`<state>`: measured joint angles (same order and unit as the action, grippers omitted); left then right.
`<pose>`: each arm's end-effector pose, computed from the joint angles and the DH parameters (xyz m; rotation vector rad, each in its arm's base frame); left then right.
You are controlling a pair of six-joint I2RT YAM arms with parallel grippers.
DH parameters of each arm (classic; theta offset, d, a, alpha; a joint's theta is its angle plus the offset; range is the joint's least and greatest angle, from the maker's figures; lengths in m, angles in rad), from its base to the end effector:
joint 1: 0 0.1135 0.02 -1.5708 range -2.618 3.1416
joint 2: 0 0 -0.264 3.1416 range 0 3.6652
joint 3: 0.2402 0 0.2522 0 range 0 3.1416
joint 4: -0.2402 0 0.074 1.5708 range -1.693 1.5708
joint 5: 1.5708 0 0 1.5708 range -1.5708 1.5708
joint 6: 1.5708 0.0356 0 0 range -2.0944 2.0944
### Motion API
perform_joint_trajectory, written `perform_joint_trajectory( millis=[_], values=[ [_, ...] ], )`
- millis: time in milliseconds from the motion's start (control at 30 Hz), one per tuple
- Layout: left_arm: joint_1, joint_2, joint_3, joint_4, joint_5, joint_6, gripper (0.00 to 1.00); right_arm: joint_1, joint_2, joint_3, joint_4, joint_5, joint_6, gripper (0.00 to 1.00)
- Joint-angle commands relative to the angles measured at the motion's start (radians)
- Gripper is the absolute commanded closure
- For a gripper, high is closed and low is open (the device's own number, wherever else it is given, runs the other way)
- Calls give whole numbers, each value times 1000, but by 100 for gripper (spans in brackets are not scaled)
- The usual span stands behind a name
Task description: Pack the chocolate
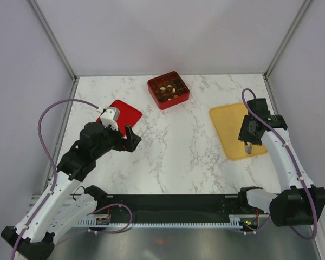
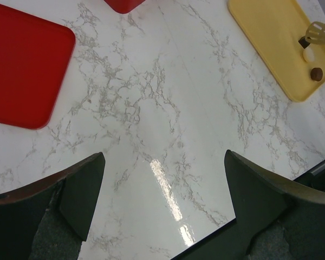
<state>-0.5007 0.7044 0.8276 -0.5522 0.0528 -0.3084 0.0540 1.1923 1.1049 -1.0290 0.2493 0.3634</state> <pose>0.1344 -0.0757 0.3285 0.2309 2.0322 -0.5666 0.2195 0.0031 0.2997 0.4825 2.5973 -0.1972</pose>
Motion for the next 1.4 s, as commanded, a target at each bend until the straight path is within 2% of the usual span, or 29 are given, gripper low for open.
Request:
perform_joint_trajectory(
  millis=[0, 300, 533, 700, 1367],
  values=[
    [2, -6, 10, 11, 15, 34, 0, -29, -37, -45, -14, -36, 23, 49],
    [2, -13, 8, 12, 16, 34, 0, -48, -56, -76, 4, -30, 37, 47],
    [2, -11, 8, 11, 16, 34, 0, -112, -59, -117, 30, -24, 52, 46],
    [2, -6, 10, 11, 18, 35, 0, -134, -45, -158, 84, -103, 51, 46],
    [2, 1, 10, 11, 15, 34, 0, -135, -76, -146, 115, -163, 31, 62]
  ],
)
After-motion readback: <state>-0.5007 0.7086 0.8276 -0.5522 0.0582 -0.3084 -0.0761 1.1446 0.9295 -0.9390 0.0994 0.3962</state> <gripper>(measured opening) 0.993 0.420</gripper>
